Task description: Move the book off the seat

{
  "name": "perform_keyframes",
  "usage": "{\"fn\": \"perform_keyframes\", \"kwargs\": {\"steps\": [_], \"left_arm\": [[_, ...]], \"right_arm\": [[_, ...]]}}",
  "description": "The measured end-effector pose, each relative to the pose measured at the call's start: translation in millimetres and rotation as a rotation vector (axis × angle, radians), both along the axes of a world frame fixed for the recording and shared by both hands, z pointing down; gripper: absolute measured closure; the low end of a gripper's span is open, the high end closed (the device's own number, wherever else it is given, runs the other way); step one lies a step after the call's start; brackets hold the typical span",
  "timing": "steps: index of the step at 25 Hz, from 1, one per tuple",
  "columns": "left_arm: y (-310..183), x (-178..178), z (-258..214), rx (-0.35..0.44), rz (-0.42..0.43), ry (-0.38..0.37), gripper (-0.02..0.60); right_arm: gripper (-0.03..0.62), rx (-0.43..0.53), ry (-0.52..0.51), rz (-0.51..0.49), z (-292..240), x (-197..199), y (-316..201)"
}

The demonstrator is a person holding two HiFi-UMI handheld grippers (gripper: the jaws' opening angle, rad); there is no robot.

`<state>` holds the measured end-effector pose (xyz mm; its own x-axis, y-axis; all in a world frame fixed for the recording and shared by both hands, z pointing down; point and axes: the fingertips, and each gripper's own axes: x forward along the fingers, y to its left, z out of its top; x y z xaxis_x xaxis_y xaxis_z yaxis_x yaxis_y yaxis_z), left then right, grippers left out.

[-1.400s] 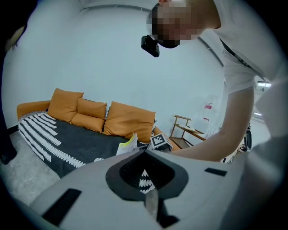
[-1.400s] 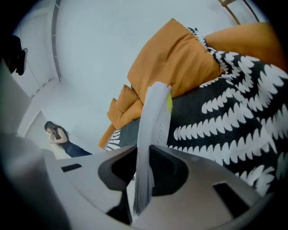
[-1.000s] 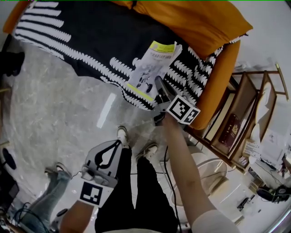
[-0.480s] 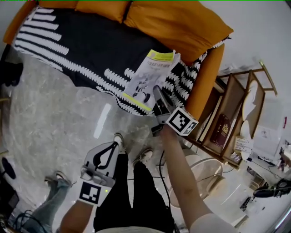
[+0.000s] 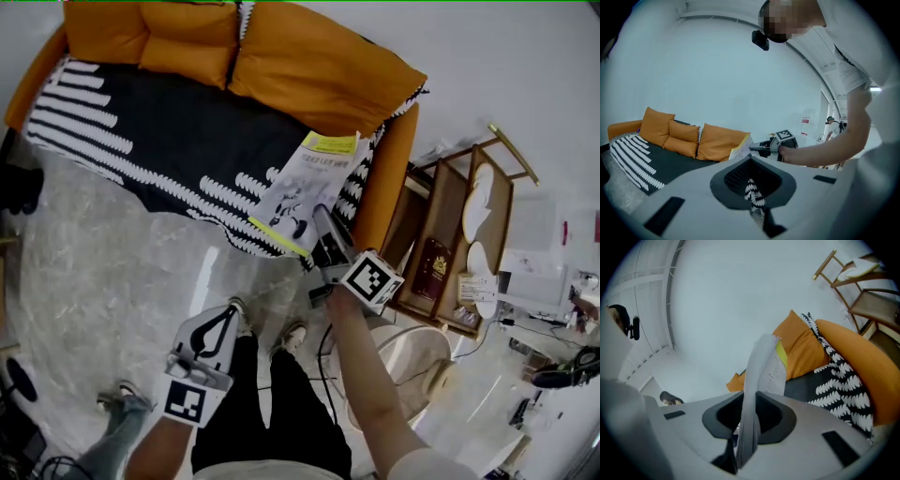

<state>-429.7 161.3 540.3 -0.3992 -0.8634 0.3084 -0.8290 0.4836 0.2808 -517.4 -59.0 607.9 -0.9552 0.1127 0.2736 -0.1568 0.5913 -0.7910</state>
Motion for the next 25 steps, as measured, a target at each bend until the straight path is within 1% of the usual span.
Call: {"fn": "perform_keyframes", "kwargs": {"steps": [2,7,14,17,20,23,25], "left_arm": [[-1.9,1.2,-10.6,0.016,0.014,-0.01,0.567],[-20.4,9.7,-36.5,0.044,0.078,-0.027,0.568],[-60.8,35.5,-78.5,0.108,0.209,-0.059,0.568],[-82.6,54.9,-99.6,0.137,0.282,-0.073,0.568],[-110.5,81.3,-116.3,0.147,0.368,-0.077,0.568],[-139.0,113.5,-126.3,0.151,0.469,-0.081,0.568],[-153.9,141.7,-133.0,0.157,0.53,-0.089,0.568]], "right_arm": [[0.511,0.015,-0.009,0.019,-20.2,10.1,-3.8],[0.511,0.012,-0.058,0.1,-74.5,45.6,-27.2],[0.511,0.046,-0.134,0.223,-152.4,117.1,-57.1],[0.511,0.066,-0.151,0.297,-183.8,163.8,-70.4],[0.511,0.089,-0.172,0.375,-215.4,218.9,-88.1],[0.511,0.115,-0.191,0.462,-238.3,278.4,-101.3],[0.511,0.117,-0.206,0.521,-247.9,320.7,-104.5]]}}
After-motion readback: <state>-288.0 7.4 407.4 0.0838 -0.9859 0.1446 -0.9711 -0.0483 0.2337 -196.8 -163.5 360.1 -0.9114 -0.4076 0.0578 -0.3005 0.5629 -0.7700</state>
